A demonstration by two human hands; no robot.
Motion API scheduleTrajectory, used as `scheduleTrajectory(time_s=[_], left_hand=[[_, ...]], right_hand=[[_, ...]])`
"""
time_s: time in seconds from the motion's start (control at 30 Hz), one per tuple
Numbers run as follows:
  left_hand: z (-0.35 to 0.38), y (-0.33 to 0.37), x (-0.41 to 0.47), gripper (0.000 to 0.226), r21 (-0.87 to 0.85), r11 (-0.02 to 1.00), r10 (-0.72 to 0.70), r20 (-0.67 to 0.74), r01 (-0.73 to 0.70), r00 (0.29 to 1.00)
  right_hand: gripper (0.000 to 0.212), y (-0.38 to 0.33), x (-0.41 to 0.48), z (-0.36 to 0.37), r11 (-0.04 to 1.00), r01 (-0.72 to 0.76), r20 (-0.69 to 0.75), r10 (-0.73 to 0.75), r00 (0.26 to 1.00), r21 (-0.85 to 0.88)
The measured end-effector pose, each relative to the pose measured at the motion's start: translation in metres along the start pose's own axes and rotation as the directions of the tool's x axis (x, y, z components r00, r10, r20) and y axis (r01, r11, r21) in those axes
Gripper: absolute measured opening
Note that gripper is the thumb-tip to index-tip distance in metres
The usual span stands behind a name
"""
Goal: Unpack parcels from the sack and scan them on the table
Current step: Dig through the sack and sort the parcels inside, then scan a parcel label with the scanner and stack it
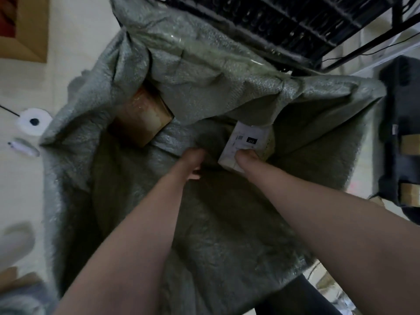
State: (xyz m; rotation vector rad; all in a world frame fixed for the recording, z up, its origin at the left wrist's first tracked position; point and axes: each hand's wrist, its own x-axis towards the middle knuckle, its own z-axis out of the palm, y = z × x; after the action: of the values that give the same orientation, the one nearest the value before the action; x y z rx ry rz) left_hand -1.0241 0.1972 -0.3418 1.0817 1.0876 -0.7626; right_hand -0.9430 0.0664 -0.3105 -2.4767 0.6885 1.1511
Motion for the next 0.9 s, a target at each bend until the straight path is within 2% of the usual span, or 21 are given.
scheduleTrajectory(time_s=[0.13,0.27,0.3,0.4,0.53,0.63,0.73,0.9], left_hand=[[-0.021,0.01,-0.052,0.026,0.218,0.97,0.133,-0.1,-0.109,0.986],[-0.013,0.028,-0.128,0.016,0.413,0.893,0.227,-0.074,-0.177,0.971],[-0.007,0.034,-0.145,0.018,0.475,0.857,0.258,-0.06,-0.2,0.964],[0.014,0.053,-0.196,0.022,0.587,0.773,0.332,-0.052,-0.24,0.942],[0.048,0.079,-0.263,0.022,0.651,0.715,0.372,-0.045,-0.255,0.927],[0.081,0.104,-0.306,0.02,0.693,0.667,0.401,-0.025,-0.273,0.916],[0.125,0.136,-0.339,0.016,0.734,0.619,0.451,-0.039,-0.281,0.892],[0.219,0.189,-0.37,0.032,0.733,0.613,0.477,-0.046,-0.294,0.878]], right_hand=[[0.041,0.009,-0.035,-0.015,0.974,0.167,0.076,-0.157,0.985,-0.153],[0.028,0.013,-0.088,-0.052,0.942,0.262,0.172,-0.229,0.958,-0.207],[0.023,0.015,-0.099,-0.064,0.943,0.29,0.198,-0.257,0.946,-0.162],[0.028,0.023,-0.131,-0.111,0.95,0.307,0.29,-0.311,0.905,0.058],[0.031,0.028,-0.169,-0.184,0.904,0.417,0.361,-0.42,0.832,0.09],[0.034,0.035,-0.184,-0.247,0.866,0.491,0.368,-0.49,0.791,0.098],[0.032,0.048,-0.179,-0.315,0.824,0.557,0.313,-0.558,0.768,0.103],[0.029,0.078,-0.143,-0.441,0.745,0.667,0.229,-0.649,0.725,-0.002]])
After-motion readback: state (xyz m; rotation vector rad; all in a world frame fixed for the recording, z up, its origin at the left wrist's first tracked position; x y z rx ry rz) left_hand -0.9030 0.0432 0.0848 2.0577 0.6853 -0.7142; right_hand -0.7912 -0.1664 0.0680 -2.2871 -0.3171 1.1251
